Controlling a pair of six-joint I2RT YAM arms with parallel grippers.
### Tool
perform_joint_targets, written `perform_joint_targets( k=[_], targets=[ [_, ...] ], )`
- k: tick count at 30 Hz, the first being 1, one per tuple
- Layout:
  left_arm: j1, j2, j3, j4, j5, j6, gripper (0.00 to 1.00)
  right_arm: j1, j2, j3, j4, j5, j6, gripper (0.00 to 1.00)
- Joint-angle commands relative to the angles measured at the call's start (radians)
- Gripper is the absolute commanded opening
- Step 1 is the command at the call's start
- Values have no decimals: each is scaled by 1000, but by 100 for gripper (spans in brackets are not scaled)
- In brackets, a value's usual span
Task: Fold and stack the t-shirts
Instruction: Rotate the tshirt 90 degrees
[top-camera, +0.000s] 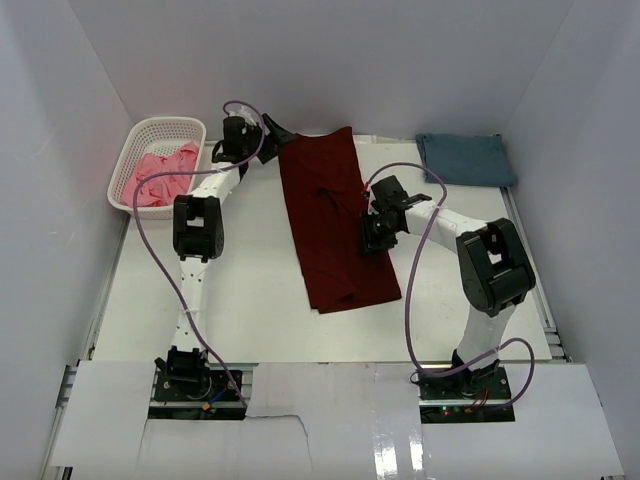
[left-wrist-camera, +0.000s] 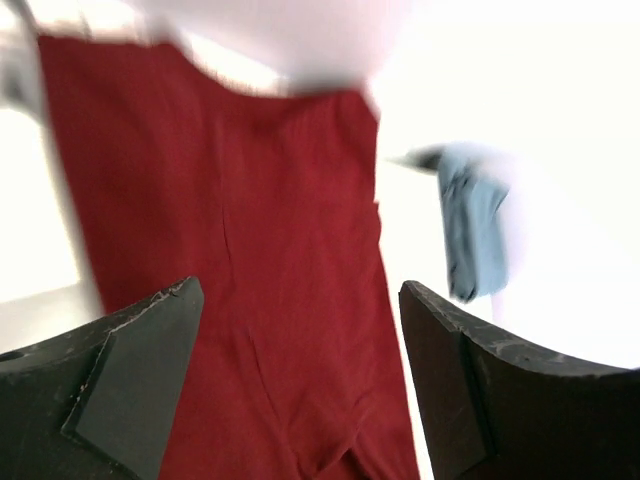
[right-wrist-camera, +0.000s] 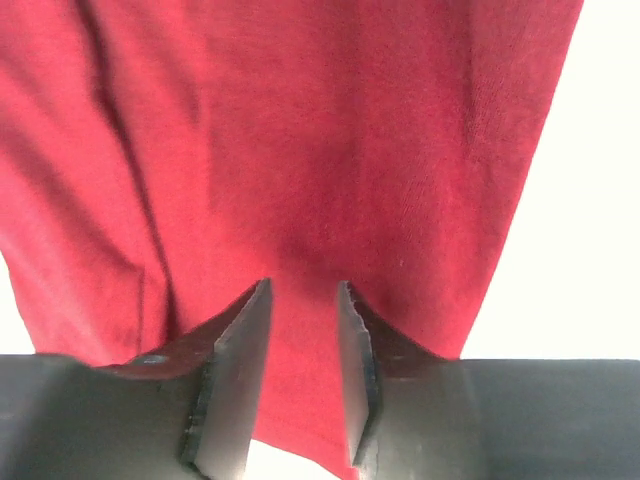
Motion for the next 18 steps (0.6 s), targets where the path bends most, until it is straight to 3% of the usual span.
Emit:
perform_joint_targets(
  k=[1, 3, 7, 10, 15, 18],
  targets=[
    [47, -107, 42, 30, 10, -14, 91, 2, -116, 35, 14, -19, -44, 41],
    [49, -168, 22, 48, 28, -1, 91, 12, -208, -3, 52, -48, -45, 46],
    [47, -222, -2, 33, 53, 9, 91, 15, -322, -102, 97, -136, -16, 40],
    [32, -253, -66, 7, 85, 10, 91, 28, -363, -165, 104, -221, 24, 47],
    [-5, -326, -220, -10, 33, 85, 92, 64, -356, -241, 127, -260, 61, 53],
    [-20, -332, -223, -109, -7, 122, 92, 87, -323, -264, 129, -263, 91, 48]
  ],
)
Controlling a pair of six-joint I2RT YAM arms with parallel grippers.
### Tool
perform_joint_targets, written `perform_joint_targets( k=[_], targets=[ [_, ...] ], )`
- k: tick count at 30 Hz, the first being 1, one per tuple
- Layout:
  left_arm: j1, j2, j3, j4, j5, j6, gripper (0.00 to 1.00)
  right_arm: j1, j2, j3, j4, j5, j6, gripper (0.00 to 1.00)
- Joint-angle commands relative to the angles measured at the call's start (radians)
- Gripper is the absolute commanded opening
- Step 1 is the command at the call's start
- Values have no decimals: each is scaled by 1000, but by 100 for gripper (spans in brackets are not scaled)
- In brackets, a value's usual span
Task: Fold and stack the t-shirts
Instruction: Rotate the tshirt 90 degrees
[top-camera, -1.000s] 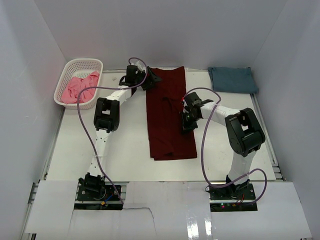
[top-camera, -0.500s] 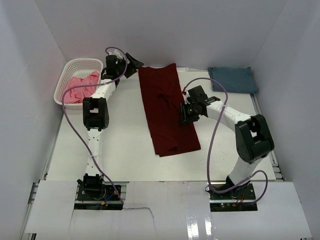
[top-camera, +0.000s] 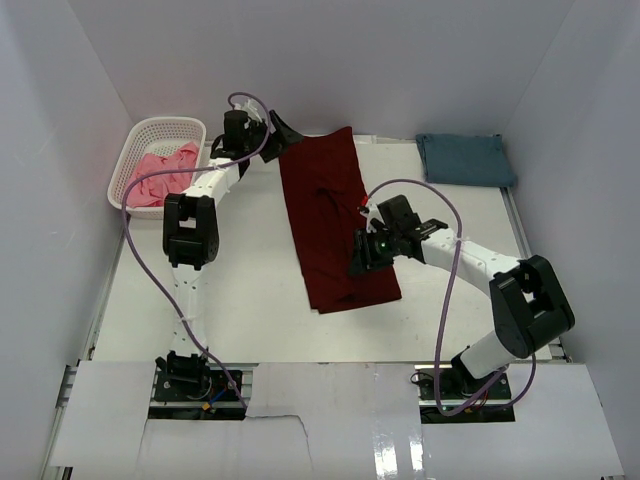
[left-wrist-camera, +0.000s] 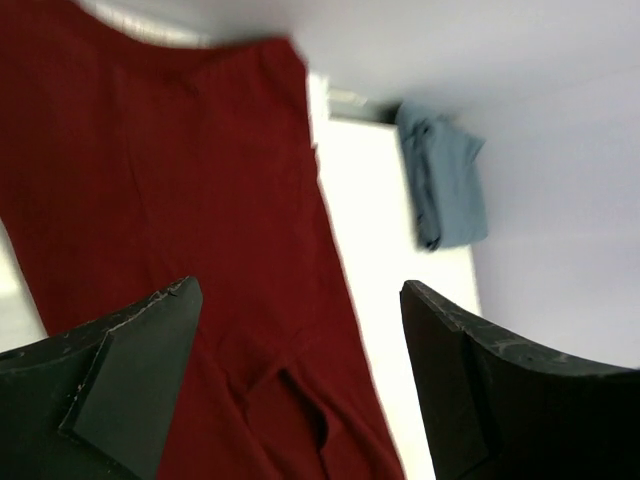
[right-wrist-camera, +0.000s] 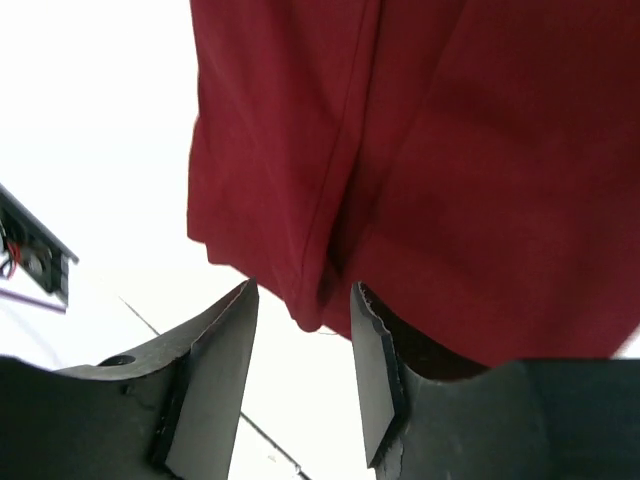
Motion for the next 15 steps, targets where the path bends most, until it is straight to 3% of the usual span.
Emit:
perform_joint_targets(
  k=[1, 6, 15],
  targets=[
    [-21, -84, -19, -128, -49, 88, 92, 26, 23, -22, 35, -55, 48, 48],
    [-38, -126, -53, -208, -152, 145, 93, 40, 43, -62, 95, -75, 80, 49],
    [-91, 6, 62, -245, -120, 165, 93, 52, 69, -97, 133, -81, 91, 48]
  ],
)
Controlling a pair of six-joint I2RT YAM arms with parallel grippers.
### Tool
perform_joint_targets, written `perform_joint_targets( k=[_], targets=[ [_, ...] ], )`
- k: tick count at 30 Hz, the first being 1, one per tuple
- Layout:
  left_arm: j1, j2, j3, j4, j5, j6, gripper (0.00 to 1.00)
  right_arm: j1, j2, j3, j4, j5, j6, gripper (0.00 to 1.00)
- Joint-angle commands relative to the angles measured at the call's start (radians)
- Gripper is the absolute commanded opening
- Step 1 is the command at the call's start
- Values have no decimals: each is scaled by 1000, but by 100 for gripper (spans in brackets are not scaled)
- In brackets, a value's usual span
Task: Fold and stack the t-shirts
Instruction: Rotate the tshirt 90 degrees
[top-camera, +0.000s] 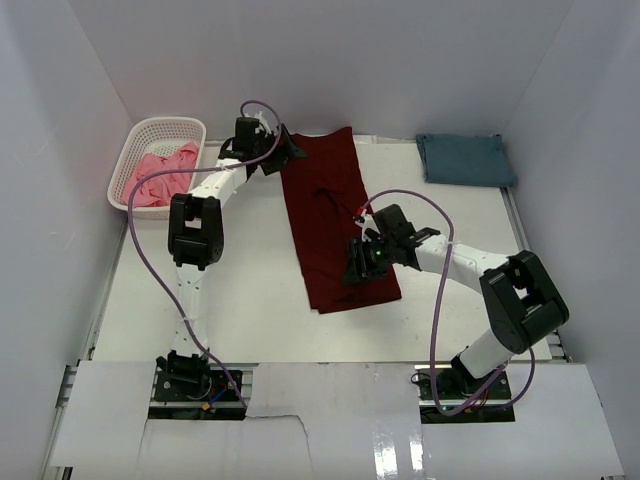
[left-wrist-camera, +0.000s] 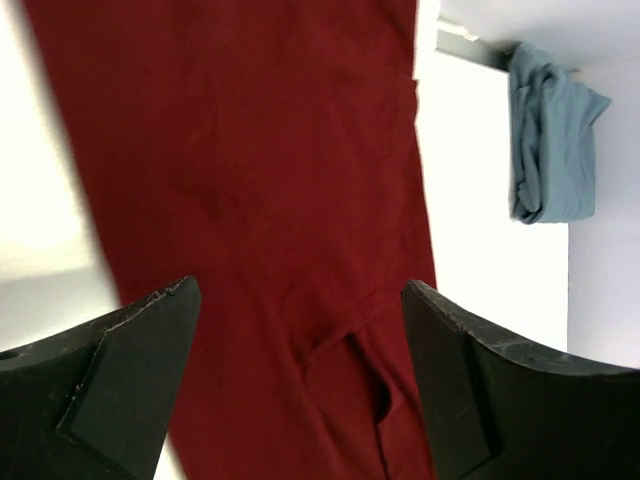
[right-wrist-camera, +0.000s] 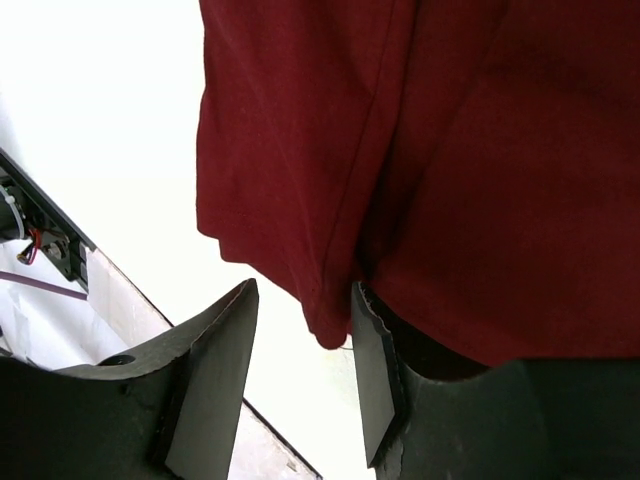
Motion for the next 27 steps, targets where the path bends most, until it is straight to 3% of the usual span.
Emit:
perform_joint_targets(
  k=[1, 7, 15, 19, 27],
  targets=[
    [-43, 17, 92, -4, 5, 30, 93, 9, 24, -24, 54, -25, 16, 48],
    [-84, 84, 137, 59, 50, 10, 93, 26, 55, -45, 86, -34, 28, 48],
    [-106, 139, 153, 98, 102, -32, 93, 47, 69, -62, 141, -78, 65, 31],
    [-120, 171, 143, 130, 108, -32, 93, 52, 56, -82, 184, -112, 102, 8],
    [-137, 228, 91, 210, 110, -56, 93, 73, 10, -136, 229, -149, 166, 8]
  ],
)
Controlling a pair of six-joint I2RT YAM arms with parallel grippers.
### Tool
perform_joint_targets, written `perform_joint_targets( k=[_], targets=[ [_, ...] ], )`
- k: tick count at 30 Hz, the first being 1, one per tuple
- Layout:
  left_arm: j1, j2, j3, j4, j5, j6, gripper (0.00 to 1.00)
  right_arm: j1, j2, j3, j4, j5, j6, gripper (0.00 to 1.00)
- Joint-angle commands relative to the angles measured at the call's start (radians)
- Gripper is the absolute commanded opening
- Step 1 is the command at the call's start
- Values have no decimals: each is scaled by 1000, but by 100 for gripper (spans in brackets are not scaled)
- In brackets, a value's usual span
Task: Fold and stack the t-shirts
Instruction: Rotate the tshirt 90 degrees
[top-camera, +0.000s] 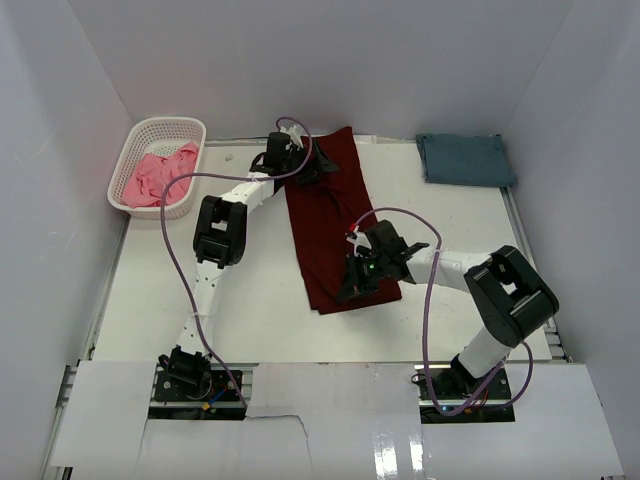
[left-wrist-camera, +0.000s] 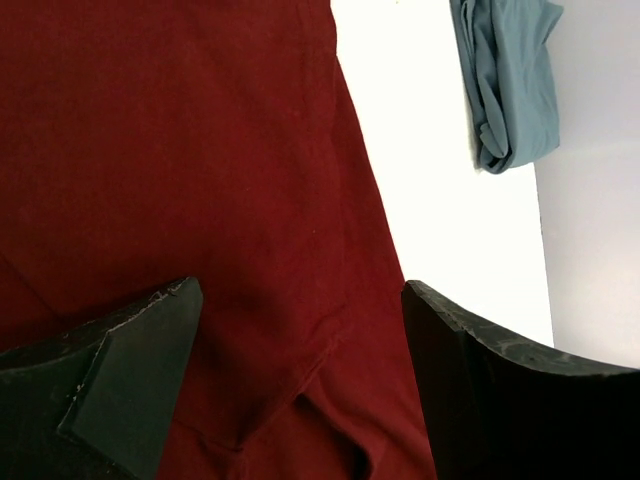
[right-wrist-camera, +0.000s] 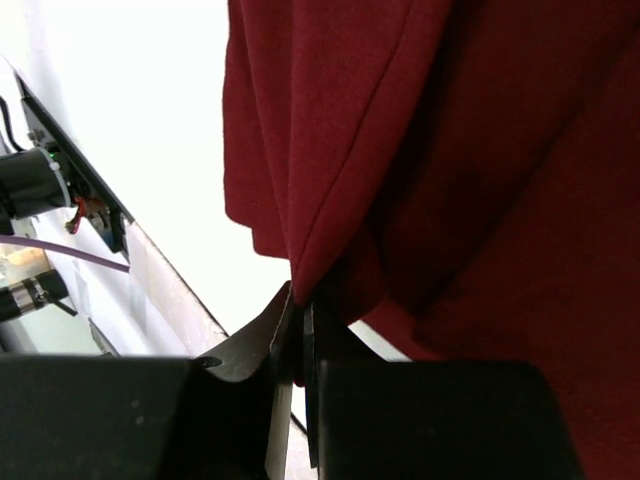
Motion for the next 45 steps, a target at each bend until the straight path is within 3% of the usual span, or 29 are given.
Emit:
perform_joint_targets(
  k=[1, 12, 20, 23, 27, 30, 40, 45],
  targets=[
    [-18, 27, -25, 28, 3, -9, 93, 10, -56, -30, 47, -44, 45, 8],
    [-30, 74, 65, 28, 7, -17, 93, 14, -101, -76, 94, -76, 100, 8],
    [-30, 53, 47, 16, -3, 7, 94, 14, -100, -4, -126, 152, -7, 13],
    [-30, 50, 53, 16, -3, 7, 94, 16, -120, 13, -174, 225, -41, 18],
    [-30, 48, 61, 14, 3, 6, 94, 14, -153, -4, -151, 213, -43, 56],
    [-30, 42, 61, 11, 1, 10, 94, 19, -200, -43, -137, 234, -35, 61],
    [-30, -25, 59, -12, -14, 14, 95, 131, -453, -208, -136, 430, 48, 63],
    [-30, -102, 202, -193, -92, 61, 95, 154, -478, -177, -212, 525, 0, 64]
  ],
)
